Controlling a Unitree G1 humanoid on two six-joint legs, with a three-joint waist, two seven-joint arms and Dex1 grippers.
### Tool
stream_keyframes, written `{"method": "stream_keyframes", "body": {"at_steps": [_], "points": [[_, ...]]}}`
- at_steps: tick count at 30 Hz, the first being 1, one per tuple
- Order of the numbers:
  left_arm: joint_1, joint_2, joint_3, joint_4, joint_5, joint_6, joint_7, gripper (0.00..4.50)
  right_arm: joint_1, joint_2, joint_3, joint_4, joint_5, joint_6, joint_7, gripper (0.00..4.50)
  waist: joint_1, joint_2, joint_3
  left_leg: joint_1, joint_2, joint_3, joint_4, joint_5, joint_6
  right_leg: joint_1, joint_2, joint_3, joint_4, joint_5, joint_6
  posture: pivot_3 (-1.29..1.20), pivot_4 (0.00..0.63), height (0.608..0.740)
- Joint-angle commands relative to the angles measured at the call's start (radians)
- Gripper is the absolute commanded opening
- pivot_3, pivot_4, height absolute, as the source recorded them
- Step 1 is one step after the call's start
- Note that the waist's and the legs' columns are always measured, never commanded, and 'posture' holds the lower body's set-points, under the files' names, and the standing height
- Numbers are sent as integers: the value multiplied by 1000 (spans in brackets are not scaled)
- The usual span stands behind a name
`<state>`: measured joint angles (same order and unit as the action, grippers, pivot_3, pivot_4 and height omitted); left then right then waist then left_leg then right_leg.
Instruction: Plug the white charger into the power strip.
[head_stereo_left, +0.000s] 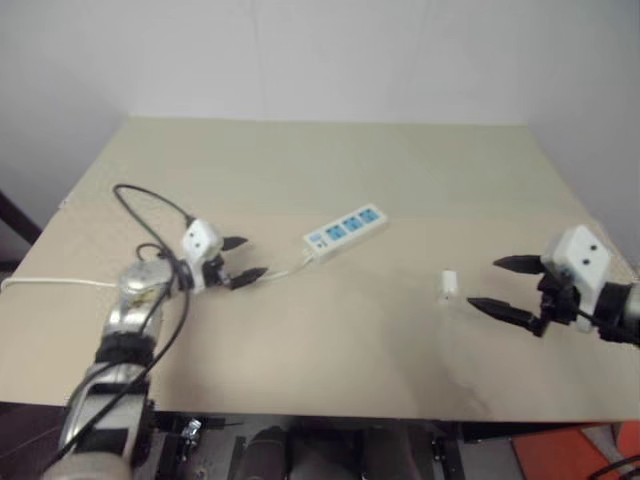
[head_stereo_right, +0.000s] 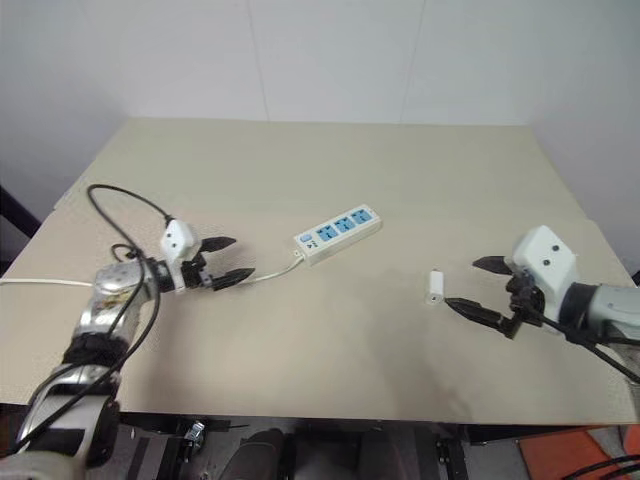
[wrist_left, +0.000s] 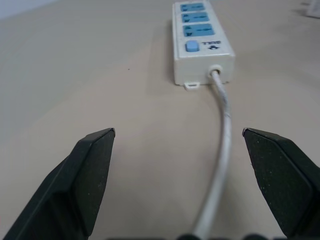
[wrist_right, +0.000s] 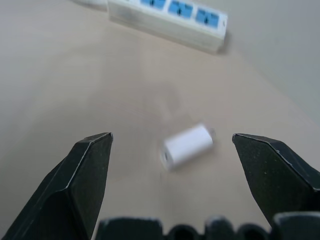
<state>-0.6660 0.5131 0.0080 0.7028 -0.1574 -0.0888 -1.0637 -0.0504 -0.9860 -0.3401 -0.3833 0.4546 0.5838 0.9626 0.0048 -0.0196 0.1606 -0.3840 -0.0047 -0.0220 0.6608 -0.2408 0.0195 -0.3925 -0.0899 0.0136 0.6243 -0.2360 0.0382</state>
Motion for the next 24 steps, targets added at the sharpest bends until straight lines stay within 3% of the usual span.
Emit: {"method": "stream_keyframes", "body": {"at_steps": [1, 6, 12, 16, 24], "points": [[-104, -39, -81, 142, 106, -56, 42, 4461, -73, 34, 61, -62, 26, 31, -46, 4500, 0, 0, 0, 0, 0, 0, 0, 0, 0, 0, 0, 0, 0, 0, 0, 0, 150, 740], [-214, -126, -107, 276, 129, -74, 22, 4461, -133, 82, 171, -76, -8, 45, -88, 4500, -1, -2, 1, -2, 0, 0, 0, 0, 0, -1, 0, -1, 0, 0, 0, 0, 150, 740], [-258, -153, -154, 355, 197, -68, 23, 4461, -190, 122, 241, -71, -33, 74, -154, 4500, -5, -2, 1, -5, 0, 0, 0, 0, 0, -6, 0, 0, 2, 0, 0, 0, 150, 740], [-284, -153, -190, 390, 239, 7, 13, 3635, -191, 127, 262, -83, -39, 80, -164, 4500, -4, -2, 1, -3, 0, 1, 1, 0, 0, -4, 1, -1, 2, 0, 0, 0, 150, 740], [-273, -159, -201, 380, 247, 35, 20, 963, -213, 136, 290, -58, -51, 74, -169, 4500, -13, -2, 1, 4, 0, 0, 1, 0, 0, 3, 1, 0, 2, 0, 0, 0, 150, 740]]}}
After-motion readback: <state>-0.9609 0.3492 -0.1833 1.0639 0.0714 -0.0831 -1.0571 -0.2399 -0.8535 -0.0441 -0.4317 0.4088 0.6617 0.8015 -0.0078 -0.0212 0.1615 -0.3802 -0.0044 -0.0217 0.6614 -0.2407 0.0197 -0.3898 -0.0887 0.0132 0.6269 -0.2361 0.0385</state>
